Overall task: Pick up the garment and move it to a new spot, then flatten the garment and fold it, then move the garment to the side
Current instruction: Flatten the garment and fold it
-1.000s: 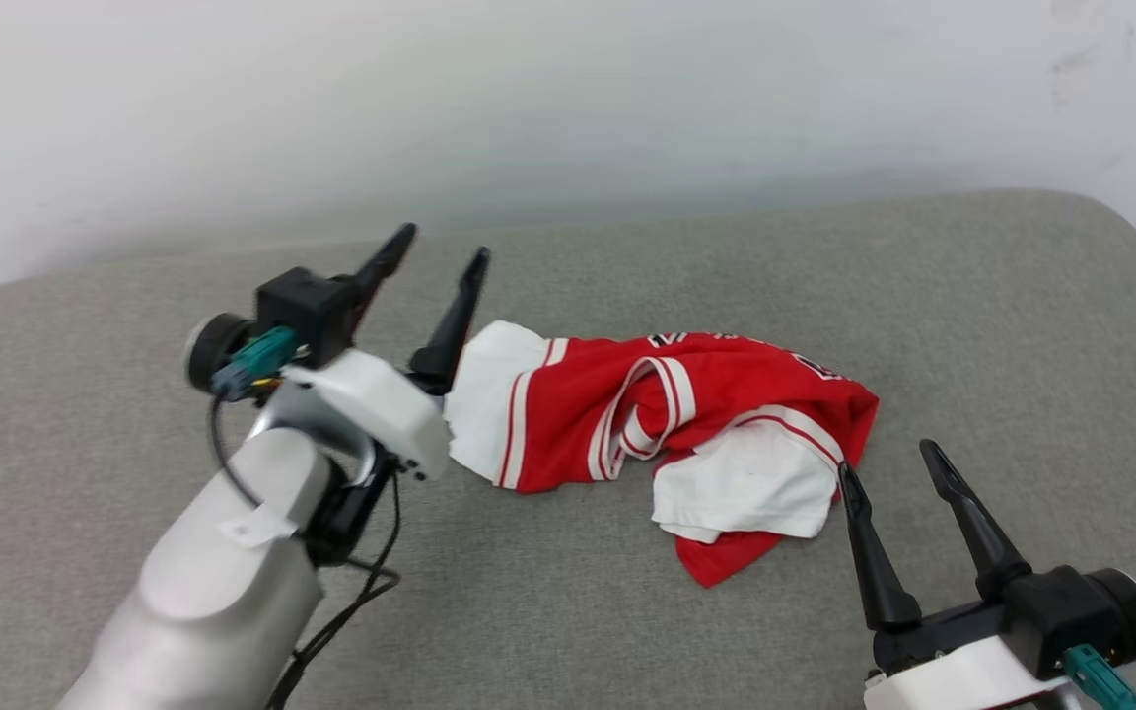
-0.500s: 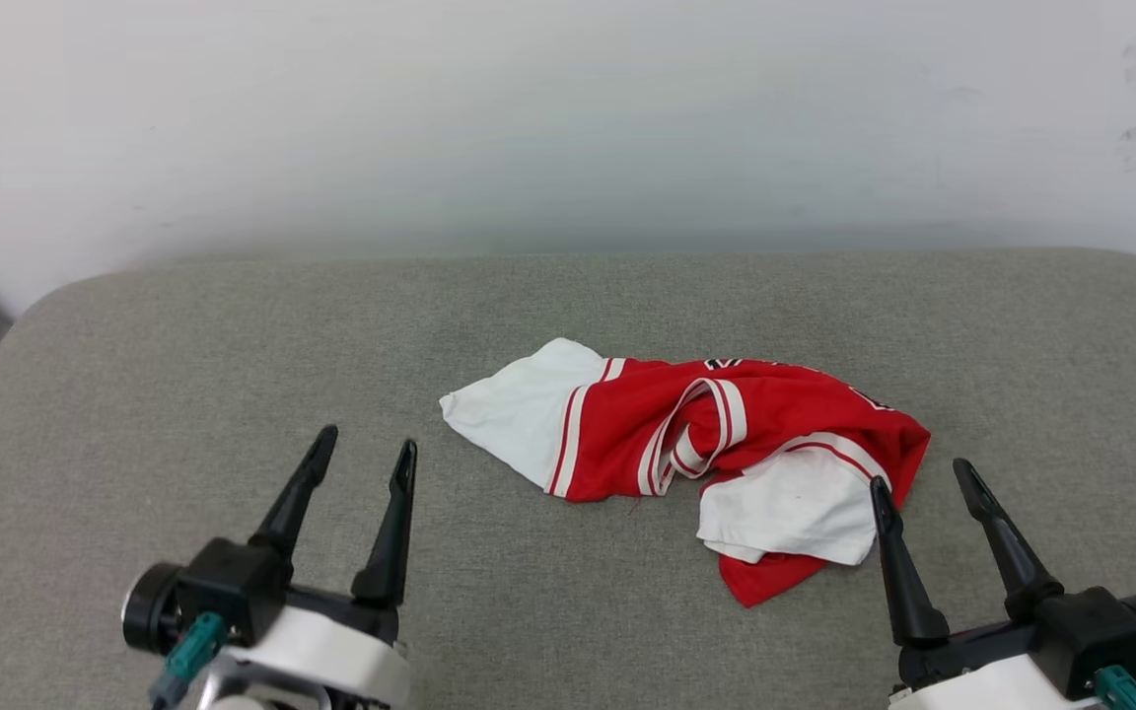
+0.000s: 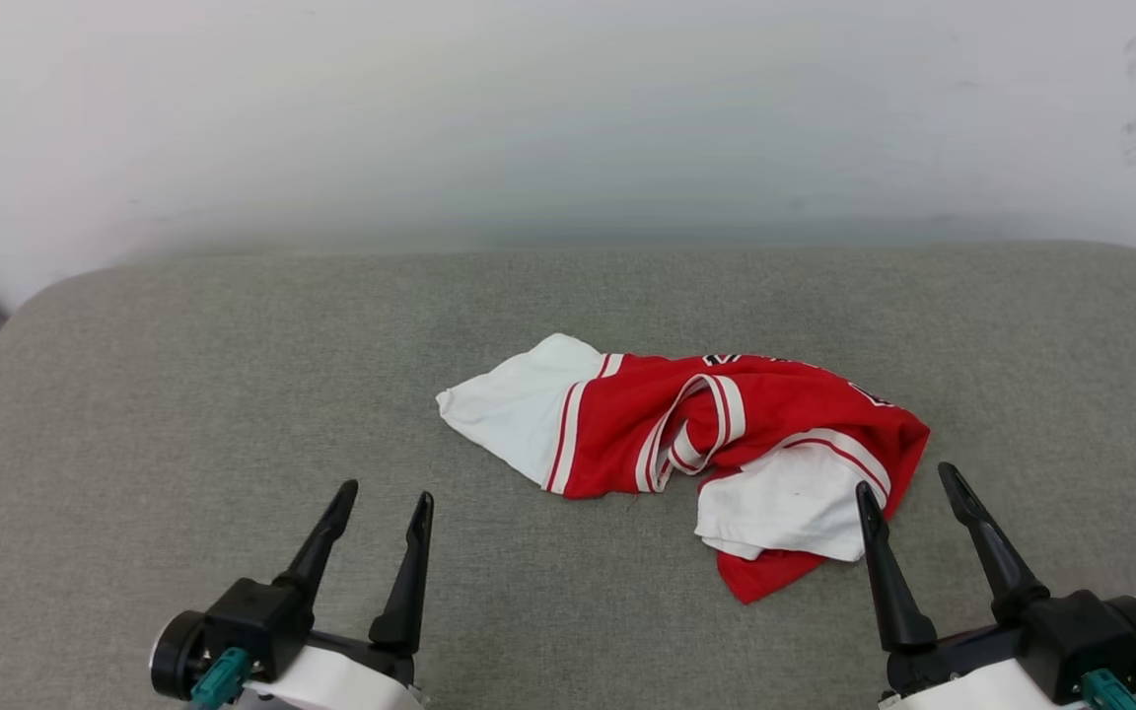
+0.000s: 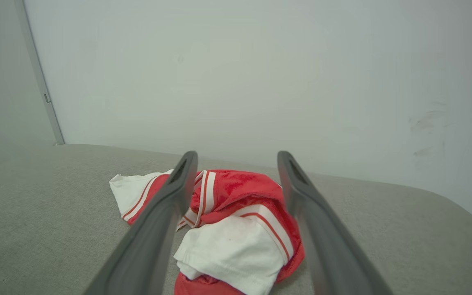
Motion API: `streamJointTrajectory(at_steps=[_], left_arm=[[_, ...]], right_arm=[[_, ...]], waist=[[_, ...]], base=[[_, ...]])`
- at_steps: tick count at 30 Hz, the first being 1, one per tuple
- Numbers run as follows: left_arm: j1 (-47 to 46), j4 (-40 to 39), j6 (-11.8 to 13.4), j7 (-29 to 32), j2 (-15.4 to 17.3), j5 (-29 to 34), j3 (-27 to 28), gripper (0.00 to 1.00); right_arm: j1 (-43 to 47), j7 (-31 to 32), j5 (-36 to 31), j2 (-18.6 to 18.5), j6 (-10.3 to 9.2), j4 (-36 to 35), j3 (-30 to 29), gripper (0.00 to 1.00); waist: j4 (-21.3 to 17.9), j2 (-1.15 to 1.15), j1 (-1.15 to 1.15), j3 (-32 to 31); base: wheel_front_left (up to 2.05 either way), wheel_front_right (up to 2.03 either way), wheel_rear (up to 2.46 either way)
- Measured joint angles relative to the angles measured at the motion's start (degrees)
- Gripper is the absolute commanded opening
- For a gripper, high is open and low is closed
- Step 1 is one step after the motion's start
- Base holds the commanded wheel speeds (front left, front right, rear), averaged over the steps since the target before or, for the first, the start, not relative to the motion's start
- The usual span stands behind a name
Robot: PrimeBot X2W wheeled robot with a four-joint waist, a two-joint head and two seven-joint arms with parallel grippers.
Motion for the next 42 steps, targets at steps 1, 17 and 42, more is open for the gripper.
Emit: streamJointTrajectory(at_steps=[1,17,42], left_arm=[[0.0,0.8,-0.3,0.0,0.0,0.0,-0.2,1.0],[-27.3,11.0,-2.6,41.0,5.2,-13.6,-5.5,1.0],[-45.0,25.5,-2.7,63.7,14.7,-20.3,-17.3,0.0]], right_arm=[[0.0,0.0,-0.1,0.0,0.0,0.0,0.2,1.0],[-4.3,0.0,-0.8,-0.1,0.0,-1.6,2.4,1.0],[-8.6,0.0,1.2,0.1,0.0,-1.6,5.6,1.0]], waist=[[-0.2,0.0,0.0,0.2],[-5.3,0.0,0.01,9.6],[-12.4,0.0,0.01,20.3]], base=[[0.0,0.0,0.0],[0.0,0.0,0.0],[0.0,0.0,0.0]])
